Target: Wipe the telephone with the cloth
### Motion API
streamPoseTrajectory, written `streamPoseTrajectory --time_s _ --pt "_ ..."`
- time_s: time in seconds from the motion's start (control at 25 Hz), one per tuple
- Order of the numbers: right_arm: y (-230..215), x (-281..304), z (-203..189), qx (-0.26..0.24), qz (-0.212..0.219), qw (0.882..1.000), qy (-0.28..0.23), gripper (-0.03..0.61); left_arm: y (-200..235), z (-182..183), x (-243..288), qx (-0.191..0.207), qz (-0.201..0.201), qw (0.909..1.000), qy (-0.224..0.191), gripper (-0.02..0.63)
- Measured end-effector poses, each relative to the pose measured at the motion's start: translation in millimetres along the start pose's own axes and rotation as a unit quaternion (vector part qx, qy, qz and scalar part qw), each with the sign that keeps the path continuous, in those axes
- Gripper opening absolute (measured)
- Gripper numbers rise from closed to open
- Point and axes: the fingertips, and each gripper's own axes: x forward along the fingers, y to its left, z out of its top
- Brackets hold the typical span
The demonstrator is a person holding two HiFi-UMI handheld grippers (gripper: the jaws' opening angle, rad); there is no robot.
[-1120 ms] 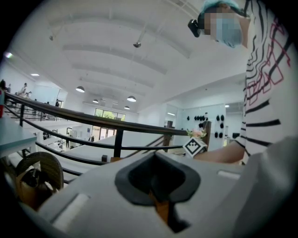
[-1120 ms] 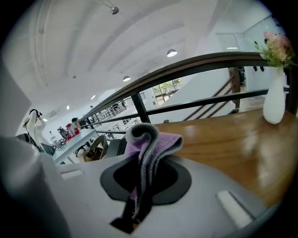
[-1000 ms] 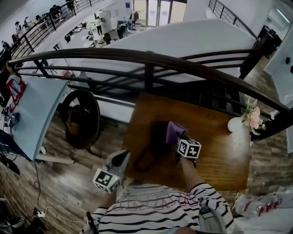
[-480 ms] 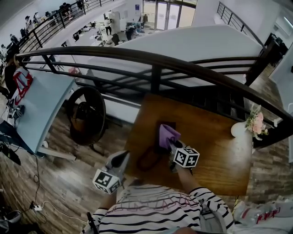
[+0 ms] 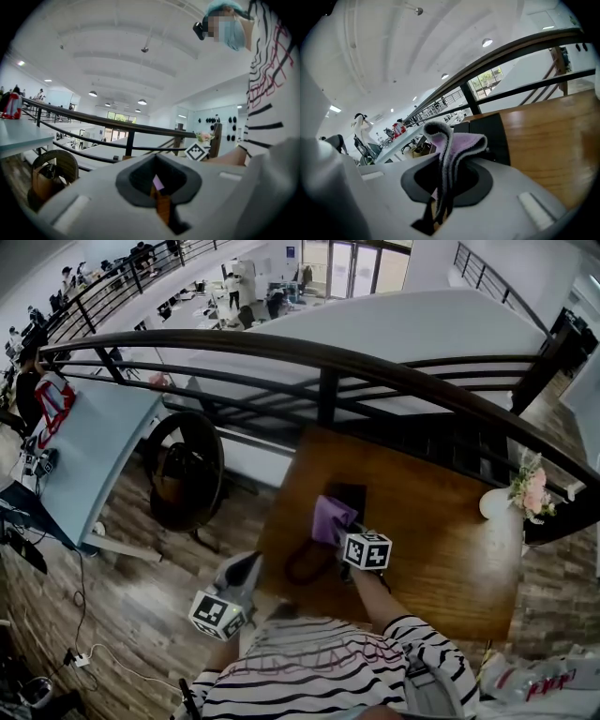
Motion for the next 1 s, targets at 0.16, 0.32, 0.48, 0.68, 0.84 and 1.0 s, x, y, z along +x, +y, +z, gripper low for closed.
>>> streamPoseTrajectory --time_s 0.16,0.32,0.48,0.68,0.84,1.0 --pt "-30 -15 4 0.007 -0.036 0.999 -0.004 0.037 -4 -1 3 -0.006 -0.003 1.0 0.003 0.002" --pt "-55 -33 5 0.015 -0.07 0.997 -0.011 0.037 -9 -1 10 -0.004 -0.021 0.9998 0.002 0.002" --pt "-79 -53 5 0.022 -0.101 0.994 -0.019 0.037 -18 -2 19 -0.003 -0.038 0.9993 0.002 0.002" --pt "-90 -70 5 0.029 -0.116 0.993 -0.022 0.037 -26 -1 24 -0.001 -0.052 0.9987 0.003 0.002" --pt "-70 -78 12 0.028 -0.091 0.995 -0.034 0.037 -26 1 19 0.0 -0.044 0.999 0.001 0.002" --pt "-19 -71 14 0.02 -0.021 0.999 -0.045 0.037 -18 1 9 -0.004 -0.026 0.9996 -0.004 0.002"
